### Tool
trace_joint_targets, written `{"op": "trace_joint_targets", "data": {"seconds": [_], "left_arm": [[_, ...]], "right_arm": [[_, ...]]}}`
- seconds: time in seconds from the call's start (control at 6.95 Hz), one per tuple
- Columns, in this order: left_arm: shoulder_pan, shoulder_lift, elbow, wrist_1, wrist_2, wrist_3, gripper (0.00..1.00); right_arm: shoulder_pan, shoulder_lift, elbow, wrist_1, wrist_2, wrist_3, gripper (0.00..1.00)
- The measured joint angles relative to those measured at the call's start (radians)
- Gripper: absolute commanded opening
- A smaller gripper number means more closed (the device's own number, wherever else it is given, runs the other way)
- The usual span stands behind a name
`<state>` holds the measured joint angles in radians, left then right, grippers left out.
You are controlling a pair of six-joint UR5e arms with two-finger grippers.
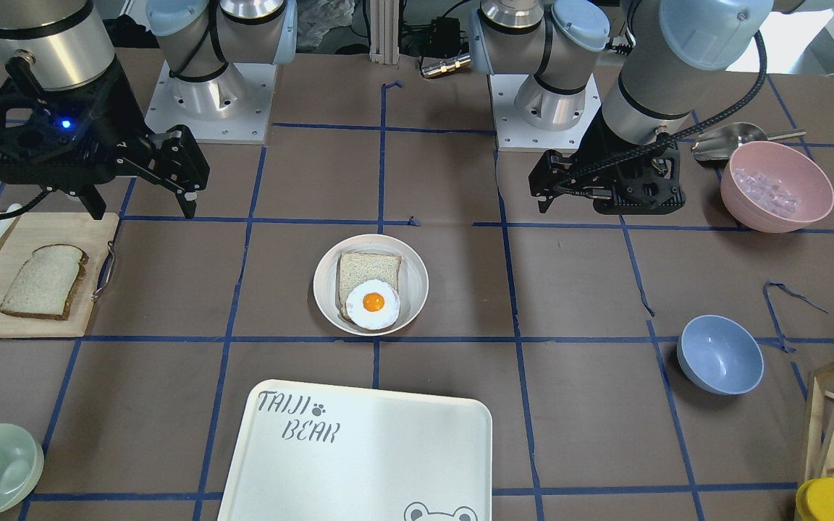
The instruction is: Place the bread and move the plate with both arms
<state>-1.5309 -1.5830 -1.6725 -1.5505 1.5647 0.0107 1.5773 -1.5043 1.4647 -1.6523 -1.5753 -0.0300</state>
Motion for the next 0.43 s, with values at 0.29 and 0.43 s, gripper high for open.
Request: {"op": "trace_joint_targets", "data": {"seconds": [0.29,0.43], "left_arm": [[0.0,0.0,-0.001,-0.001,0.0,0.0,1.0],[0.0,-0.001,-0.002,-0.001,0.0,0.0,1.0]], "right_arm": [[0.002,0.006,0.009,0.005,-0.007,0.027,1.0],[0.001,0.008,0.011,0.008,-0.008,0.034,1.0]]}}
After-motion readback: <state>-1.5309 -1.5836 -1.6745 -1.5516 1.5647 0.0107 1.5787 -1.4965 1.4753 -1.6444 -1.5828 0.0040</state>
